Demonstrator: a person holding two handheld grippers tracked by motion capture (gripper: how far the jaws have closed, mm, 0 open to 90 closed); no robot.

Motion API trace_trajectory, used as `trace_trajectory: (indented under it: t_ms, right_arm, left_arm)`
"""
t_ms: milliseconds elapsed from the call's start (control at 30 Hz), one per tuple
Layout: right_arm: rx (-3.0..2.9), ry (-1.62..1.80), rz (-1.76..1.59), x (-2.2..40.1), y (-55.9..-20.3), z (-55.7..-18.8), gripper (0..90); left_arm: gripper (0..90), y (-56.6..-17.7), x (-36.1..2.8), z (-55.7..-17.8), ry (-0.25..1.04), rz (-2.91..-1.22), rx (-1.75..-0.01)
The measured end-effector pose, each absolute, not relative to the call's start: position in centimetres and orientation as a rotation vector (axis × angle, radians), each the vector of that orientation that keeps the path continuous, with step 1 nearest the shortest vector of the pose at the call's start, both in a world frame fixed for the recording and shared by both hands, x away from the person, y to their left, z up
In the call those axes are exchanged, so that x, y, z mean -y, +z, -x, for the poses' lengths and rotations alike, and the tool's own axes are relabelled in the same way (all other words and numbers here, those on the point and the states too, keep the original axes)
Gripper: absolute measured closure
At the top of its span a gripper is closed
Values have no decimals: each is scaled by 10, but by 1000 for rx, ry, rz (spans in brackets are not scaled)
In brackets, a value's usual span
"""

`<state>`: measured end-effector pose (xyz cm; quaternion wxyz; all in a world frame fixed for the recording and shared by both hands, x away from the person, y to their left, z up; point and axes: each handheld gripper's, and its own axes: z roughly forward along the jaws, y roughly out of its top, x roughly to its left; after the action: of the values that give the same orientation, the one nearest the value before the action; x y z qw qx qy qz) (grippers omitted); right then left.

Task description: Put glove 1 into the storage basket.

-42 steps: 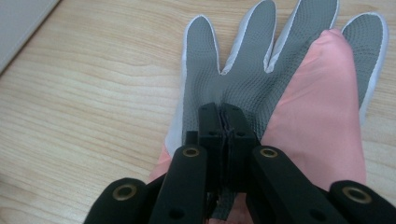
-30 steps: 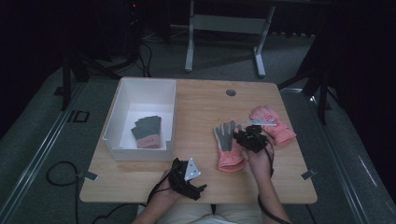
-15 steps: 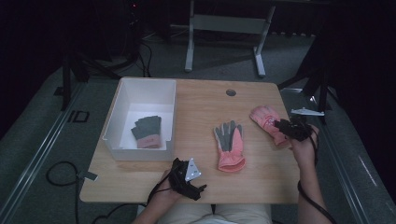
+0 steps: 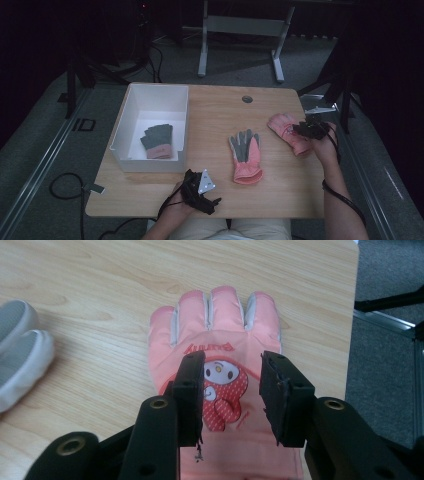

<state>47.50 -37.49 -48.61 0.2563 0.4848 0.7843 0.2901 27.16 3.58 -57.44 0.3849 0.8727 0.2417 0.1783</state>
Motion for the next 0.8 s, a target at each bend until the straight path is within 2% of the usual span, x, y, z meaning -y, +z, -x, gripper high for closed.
trace_trajectory:
  t_ms: [367, 567, 667, 800]
  right_arm:
    - [-2153, 768, -1330, 375, -498, -492, 588]
    - [-2213, 712, -1328, 372, -518, -500, 573]
    - [-2225, 735, -1361, 375, -522, -502, 624]
    - [-2242, 708, -1383, 375, -523, -504, 758]
  left_arm:
    - [19, -575, -36, -271, 467, -2223, -611]
    - [19, -574, -37, -271, 469, -2217, -623]
    - [19, -573, -39, -272, 473, -2197, -636]
    - [19, -574, -38, -272, 478, -2208, -633]
